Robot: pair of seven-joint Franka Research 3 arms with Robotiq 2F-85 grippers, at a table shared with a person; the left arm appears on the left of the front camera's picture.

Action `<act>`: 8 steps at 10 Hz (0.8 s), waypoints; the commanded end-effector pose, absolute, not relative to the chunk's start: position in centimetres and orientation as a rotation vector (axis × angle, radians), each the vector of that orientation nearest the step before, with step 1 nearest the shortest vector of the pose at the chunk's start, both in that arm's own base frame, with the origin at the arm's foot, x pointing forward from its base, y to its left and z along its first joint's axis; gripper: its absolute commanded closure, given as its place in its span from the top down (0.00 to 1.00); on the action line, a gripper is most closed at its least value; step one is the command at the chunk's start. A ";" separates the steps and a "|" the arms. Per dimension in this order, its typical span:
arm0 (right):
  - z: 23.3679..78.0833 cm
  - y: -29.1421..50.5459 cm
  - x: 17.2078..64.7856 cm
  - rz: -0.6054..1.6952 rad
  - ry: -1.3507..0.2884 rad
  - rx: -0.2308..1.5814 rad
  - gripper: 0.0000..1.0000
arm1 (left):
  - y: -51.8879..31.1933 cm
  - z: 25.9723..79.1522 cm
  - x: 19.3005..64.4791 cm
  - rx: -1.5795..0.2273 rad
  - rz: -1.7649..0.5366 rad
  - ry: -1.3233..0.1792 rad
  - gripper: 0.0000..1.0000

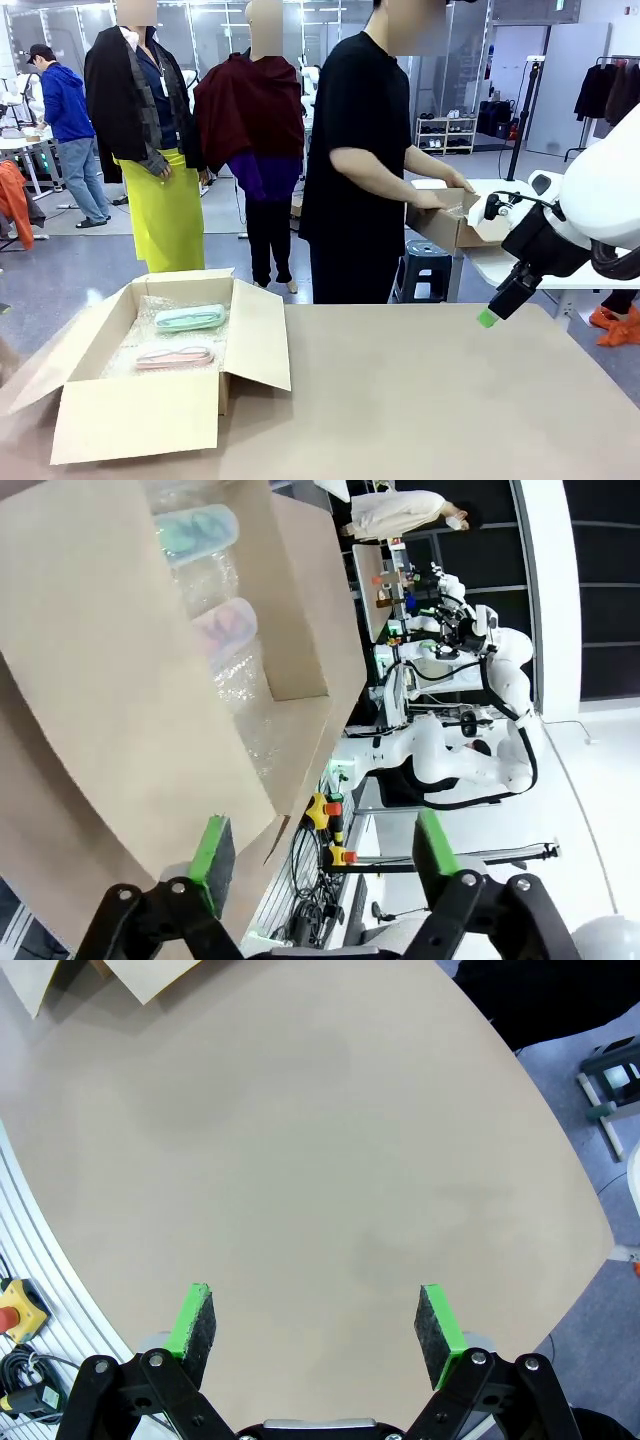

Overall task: Pack the glasses set securely to prepare it for shipping.
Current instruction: Position the Package Box on the left side of the table.

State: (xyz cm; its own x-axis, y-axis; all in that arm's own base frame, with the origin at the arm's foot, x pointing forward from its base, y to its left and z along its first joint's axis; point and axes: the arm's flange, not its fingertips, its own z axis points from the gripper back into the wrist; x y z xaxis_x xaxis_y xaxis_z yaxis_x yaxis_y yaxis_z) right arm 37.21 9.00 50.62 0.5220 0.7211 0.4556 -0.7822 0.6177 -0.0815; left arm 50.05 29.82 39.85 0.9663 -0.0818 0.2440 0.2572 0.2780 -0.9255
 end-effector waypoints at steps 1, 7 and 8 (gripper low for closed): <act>50.8 9.4 37.3 0.879 -0.466 0.134 1.00 | 28.5 39.1 48.3 -1.247 -0.241 -0.243 0.90; 50.8 9.4 37.3 0.879 -0.466 0.134 1.00 | 29.5 40.3 49.4 -1.266 -0.240 -0.186 0.90; 50.8 9.4 37.3 0.879 -0.466 0.134 1.00 | 29.5 40.3 49.4 -1.266 -0.240 -0.186 0.90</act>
State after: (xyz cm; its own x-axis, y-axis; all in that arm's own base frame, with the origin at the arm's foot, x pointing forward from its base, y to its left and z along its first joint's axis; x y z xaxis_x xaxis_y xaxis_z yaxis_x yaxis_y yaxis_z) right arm 37.21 9.00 50.62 0.5220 0.7211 0.4556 -0.7822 0.6177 -0.0814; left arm 49.28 29.12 40.00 0.9559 -0.0743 0.2841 0.2934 0.2812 -0.9137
